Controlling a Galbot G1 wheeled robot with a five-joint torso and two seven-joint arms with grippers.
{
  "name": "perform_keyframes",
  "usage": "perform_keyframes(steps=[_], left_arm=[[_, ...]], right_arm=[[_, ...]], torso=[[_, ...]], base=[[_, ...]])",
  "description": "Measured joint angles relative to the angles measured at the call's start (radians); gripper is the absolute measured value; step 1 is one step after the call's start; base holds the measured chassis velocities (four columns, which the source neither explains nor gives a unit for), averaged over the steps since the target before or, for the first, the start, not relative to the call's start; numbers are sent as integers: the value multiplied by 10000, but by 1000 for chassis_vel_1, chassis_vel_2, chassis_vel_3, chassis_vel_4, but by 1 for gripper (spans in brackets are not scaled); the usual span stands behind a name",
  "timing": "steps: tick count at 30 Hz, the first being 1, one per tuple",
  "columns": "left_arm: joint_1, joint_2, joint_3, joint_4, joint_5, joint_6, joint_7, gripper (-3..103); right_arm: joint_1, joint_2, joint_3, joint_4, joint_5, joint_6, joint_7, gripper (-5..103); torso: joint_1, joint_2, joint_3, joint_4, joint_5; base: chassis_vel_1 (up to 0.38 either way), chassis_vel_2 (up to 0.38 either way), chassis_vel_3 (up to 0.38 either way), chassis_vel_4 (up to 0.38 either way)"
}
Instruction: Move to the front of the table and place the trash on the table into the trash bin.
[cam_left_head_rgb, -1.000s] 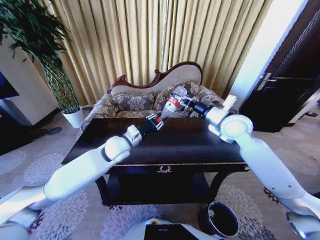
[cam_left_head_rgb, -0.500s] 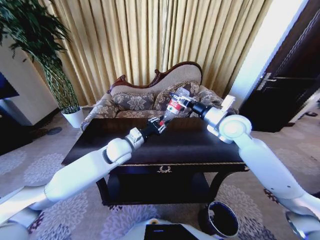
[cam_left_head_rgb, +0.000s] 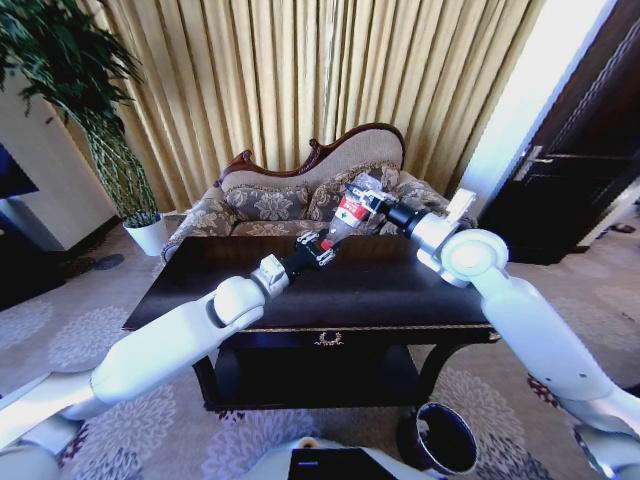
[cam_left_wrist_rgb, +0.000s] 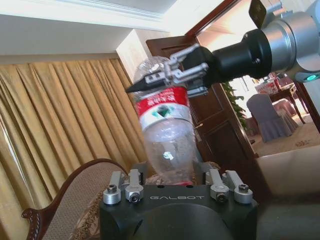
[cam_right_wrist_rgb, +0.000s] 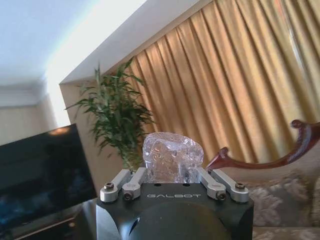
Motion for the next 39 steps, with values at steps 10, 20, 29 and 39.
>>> perform_keyframes(steps=[10,20,29,39], left_arm=[[713,430,-1765,-482,-1415,311,-122,93],[3022,1521,-5707,-1011,-2952,976,-1562,100],[6539,726,-10620,-1661,-4277,2272,-3167,100],[8905,-213,-13187,-2313,-4286,2517,-2425,100]], right_arm=[[-1984,-285,1452,-354,-3747,304,-48,25],[-3284,-686,2809,130,-5028,606,640,25],[-5236,-571,4109,863,-5296,597,1086,25],[-7132,170,5575,1688,-5439,586,1265,25]], torso=[[0,0,0,-3,5],[-1,1,-1,2,0],[-1,1,-2,-5,2],[-2,2,-2,-2,2]], base=[[0,0,0,0],[0,0,0,0],[0,0,0,0],[0,0,0,0]])
